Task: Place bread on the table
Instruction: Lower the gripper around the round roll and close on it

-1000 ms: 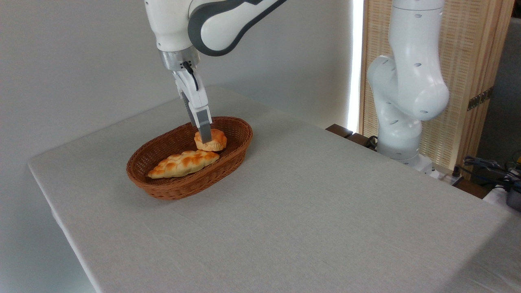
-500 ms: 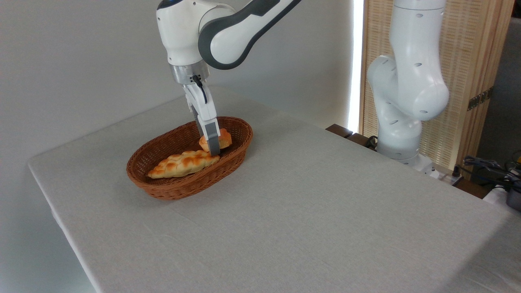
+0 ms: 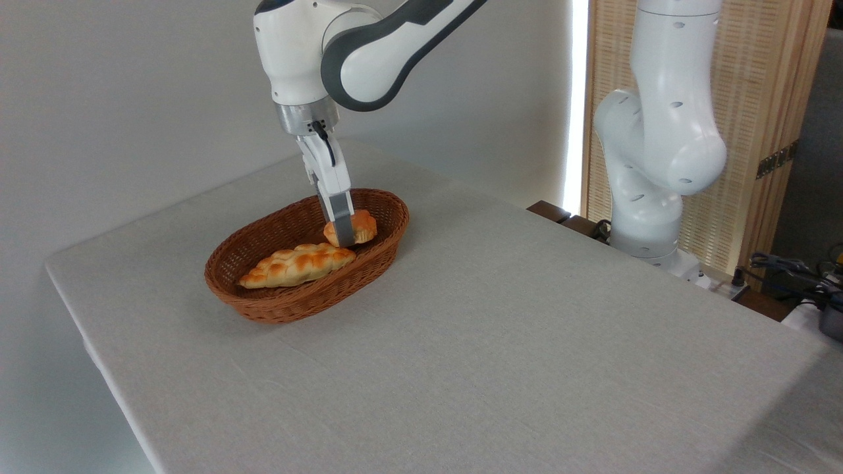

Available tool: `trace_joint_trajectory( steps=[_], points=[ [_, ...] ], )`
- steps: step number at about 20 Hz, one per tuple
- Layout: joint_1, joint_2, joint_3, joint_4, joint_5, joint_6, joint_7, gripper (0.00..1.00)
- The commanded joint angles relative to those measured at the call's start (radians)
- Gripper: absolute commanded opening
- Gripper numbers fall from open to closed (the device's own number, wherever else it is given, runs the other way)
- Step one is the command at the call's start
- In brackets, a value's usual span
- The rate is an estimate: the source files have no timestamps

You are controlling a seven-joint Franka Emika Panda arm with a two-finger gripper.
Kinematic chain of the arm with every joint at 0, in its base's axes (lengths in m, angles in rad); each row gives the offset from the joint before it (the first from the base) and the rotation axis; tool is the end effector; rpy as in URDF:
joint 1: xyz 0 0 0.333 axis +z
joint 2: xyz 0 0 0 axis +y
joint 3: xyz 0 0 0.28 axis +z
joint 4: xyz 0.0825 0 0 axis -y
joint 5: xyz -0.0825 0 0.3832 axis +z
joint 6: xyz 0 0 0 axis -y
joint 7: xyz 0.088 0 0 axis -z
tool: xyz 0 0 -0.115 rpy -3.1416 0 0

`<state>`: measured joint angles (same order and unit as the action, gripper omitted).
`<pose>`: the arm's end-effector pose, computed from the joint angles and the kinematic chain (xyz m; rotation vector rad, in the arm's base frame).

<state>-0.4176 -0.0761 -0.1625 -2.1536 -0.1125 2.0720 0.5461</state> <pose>0.4342 -0.2929 0.3889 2.6275 -1.5595 -0.0116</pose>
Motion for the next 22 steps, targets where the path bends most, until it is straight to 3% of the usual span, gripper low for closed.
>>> trace_joint_trajectory(
  steps=[1, 7, 11, 15, 18, 22],
  points=[
    [-0.003, -0.022, 0.009, -0.018, 0.022, -0.009, 0.011, 0.24],
    [0.003, -0.022, 0.009, -0.008, 0.022, -0.013, 0.006, 0.21],
    [0.010, -0.022, 0.024, 0.080, 0.036, -0.131, 0.008, 0.19],
    [0.010, -0.025, 0.087, 0.164, 0.099, -0.211, 0.009, 0.18],
    [0.010, -0.022, 0.168, 0.198, 0.157, -0.211, 0.037, 0.18],
    [0.011, -0.013, 0.313, 0.199, 0.162, -0.193, 0.162, 0.18]
  ],
)
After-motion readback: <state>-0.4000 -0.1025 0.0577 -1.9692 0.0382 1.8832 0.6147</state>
